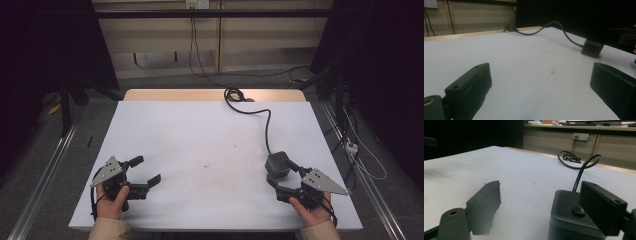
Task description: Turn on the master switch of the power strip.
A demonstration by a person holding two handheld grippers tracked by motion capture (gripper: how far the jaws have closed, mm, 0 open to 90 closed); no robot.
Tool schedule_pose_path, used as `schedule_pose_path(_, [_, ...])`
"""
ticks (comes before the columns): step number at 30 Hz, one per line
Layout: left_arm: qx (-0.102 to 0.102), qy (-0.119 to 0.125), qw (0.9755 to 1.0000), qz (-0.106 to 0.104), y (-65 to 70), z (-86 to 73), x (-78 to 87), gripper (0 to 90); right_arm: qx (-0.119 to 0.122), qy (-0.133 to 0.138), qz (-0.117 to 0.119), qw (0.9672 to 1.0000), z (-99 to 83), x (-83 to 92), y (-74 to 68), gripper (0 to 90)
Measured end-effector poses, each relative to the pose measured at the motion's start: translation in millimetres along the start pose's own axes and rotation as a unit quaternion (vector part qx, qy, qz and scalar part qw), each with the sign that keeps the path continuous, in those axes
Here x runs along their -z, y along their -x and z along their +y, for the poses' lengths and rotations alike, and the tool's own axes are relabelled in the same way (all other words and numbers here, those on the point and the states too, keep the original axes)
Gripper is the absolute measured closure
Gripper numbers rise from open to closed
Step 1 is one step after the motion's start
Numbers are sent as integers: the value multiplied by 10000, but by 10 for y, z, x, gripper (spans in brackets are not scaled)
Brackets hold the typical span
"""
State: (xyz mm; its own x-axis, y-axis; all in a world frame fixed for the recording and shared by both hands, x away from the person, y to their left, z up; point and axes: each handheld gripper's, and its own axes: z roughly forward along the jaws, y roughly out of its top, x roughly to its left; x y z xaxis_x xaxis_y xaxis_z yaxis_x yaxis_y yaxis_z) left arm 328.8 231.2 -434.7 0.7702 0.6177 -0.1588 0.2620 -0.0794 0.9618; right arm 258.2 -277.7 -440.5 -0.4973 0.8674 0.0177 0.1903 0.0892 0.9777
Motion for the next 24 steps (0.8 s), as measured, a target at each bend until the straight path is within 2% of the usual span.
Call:
schedule_pose_path(7, [-6,-1,10000,-9,-2,-7,23,32,5,-12,-28,10000,42,-8,16,220])
schedule_pose_path(24, [-2,-6,10000,-2,-2,-9,28,32,-151,-73,-37,9999,77,-1,87,311])
